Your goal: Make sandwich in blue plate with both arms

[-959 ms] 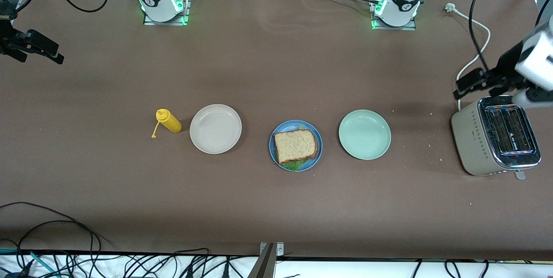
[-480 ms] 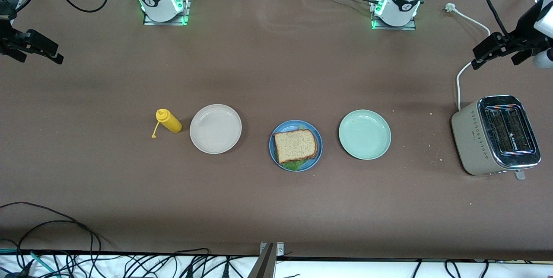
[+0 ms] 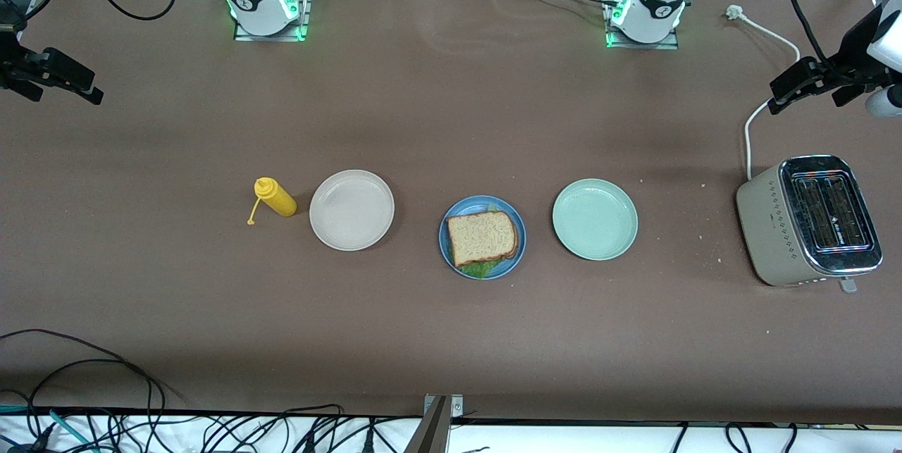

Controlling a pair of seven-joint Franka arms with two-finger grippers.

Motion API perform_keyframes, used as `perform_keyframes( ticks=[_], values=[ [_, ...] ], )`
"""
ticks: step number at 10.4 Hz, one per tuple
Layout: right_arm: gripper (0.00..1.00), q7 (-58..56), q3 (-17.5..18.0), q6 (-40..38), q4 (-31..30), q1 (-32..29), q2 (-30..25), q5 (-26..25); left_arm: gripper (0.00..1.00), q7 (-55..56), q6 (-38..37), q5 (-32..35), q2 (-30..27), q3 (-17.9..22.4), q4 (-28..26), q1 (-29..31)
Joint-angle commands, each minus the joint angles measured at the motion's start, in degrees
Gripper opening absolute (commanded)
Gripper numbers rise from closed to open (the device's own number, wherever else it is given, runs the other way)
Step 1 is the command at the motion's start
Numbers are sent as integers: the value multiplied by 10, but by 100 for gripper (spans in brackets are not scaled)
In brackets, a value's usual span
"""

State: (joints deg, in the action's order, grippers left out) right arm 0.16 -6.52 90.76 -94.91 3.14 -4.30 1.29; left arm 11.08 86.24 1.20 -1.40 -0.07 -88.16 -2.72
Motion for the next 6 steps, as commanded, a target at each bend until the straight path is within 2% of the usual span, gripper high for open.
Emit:
perform_keyframes(
  ticks=[1,6],
  values=[
    [100,4,-2,-14,22,1,3,-4,100,7,-5,16,11,-4,18,0],
    [100,7,-2,-12,32,-2,6,-4,100,7,-5,15,12,-2,18,3]
  ],
)
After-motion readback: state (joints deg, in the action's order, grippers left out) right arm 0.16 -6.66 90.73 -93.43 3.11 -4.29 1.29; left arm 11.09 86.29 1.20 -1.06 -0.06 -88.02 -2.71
